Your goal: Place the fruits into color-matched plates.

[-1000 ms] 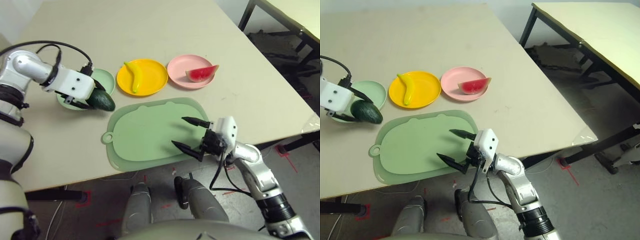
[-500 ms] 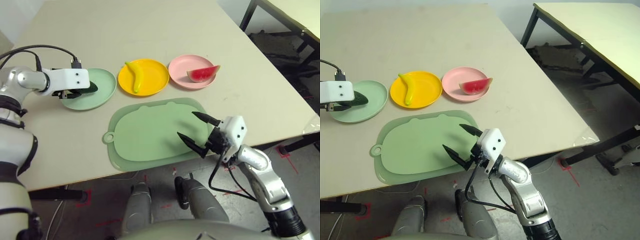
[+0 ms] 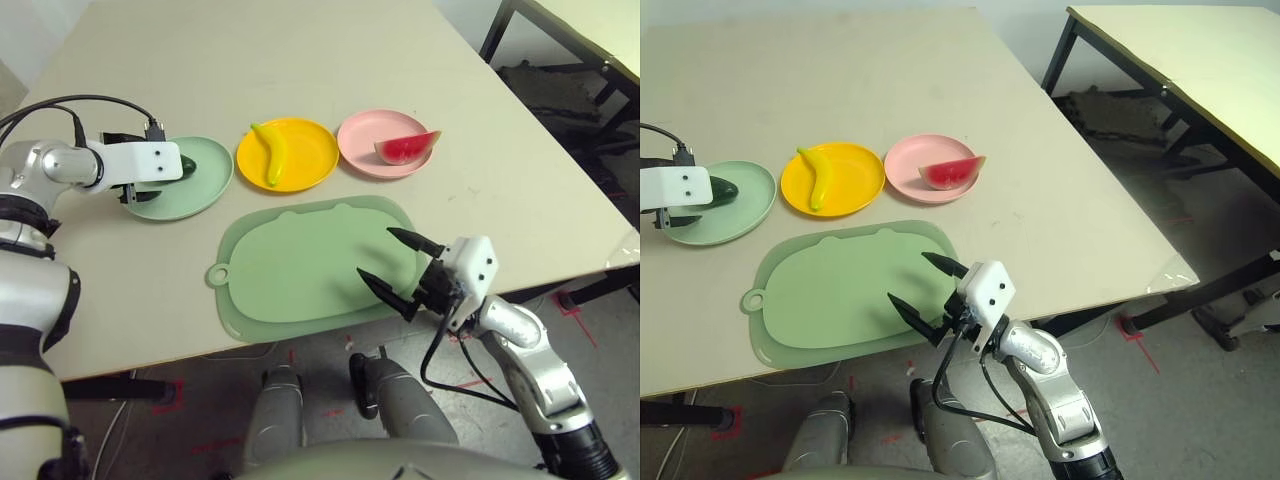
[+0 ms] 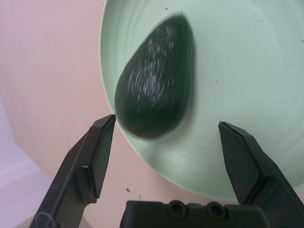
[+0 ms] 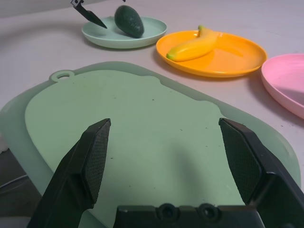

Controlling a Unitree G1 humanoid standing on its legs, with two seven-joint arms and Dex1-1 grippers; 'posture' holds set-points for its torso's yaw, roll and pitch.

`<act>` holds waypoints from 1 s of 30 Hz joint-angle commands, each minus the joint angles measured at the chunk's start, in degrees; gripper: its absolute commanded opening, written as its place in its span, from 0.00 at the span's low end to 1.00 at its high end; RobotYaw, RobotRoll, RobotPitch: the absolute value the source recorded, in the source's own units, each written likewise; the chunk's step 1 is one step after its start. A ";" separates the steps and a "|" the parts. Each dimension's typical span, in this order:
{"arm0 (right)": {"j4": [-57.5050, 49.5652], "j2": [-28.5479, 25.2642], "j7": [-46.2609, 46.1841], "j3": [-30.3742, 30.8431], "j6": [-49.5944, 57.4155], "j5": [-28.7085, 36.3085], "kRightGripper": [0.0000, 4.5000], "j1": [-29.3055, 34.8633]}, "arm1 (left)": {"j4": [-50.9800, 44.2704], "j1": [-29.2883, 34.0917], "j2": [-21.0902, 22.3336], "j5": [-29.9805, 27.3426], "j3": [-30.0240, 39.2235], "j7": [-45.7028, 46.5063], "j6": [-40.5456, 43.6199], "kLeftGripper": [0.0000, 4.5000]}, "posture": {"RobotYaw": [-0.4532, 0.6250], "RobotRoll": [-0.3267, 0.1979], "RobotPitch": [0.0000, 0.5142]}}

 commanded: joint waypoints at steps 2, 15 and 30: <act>3.90 -0.44 2.91 0.79 -0.41 0.58 1.00 -3.03 | -2.56 4.93 -2.51 -15.58 14.46 -11.10 2.93 0.99 | 0.36 0.62 0.33; 40.06 -2.87 -0.01 -12.79 -8.81 -1.31 1.00 -28.81 | -77.05 64.88 -16.61 -57.16 58.77 4.46 49.73 0.99 | 0.48 0.62 0.37; 59.74 -6.88 -2.96 -22.48 -21.51 -1.83 1.00 -29.45 | -76.40 72.83 -27.73 -50.39 60.96 15.86 43.41 0.99 | 0.51 0.62 0.37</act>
